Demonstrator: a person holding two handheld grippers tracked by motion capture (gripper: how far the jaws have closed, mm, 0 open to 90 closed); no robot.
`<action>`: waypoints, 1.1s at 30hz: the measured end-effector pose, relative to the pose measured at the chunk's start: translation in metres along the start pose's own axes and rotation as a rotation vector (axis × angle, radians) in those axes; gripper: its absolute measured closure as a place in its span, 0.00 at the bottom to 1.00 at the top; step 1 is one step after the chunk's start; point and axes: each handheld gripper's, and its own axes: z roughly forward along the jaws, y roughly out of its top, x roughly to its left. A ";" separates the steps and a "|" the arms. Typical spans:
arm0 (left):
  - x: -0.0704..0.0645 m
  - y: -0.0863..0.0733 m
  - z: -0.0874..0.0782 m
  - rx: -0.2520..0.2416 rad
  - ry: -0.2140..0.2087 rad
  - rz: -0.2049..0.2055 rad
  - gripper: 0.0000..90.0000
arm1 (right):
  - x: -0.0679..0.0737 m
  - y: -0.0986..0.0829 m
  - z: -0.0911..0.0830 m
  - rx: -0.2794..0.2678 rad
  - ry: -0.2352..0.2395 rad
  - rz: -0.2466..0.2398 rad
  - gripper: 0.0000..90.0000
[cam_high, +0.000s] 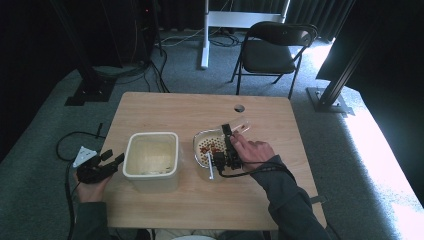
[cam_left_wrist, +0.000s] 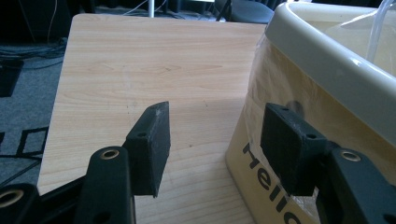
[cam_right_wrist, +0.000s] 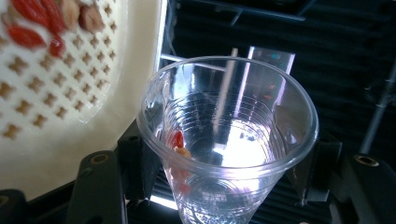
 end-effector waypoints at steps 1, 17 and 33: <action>0.000 0.000 0.000 0.000 0.001 -0.003 0.48 | -0.002 0.000 0.000 -0.004 0.012 0.025 0.40; 0.001 -0.002 0.000 0.008 0.001 -0.007 0.48 | -0.006 0.002 -0.004 -0.044 0.019 0.043 0.40; 0.001 -0.003 0.001 0.011 0.002 -0.008 0.48 | -0.002 -0.006 -0.006 -0.033 0.012 0.049 0.40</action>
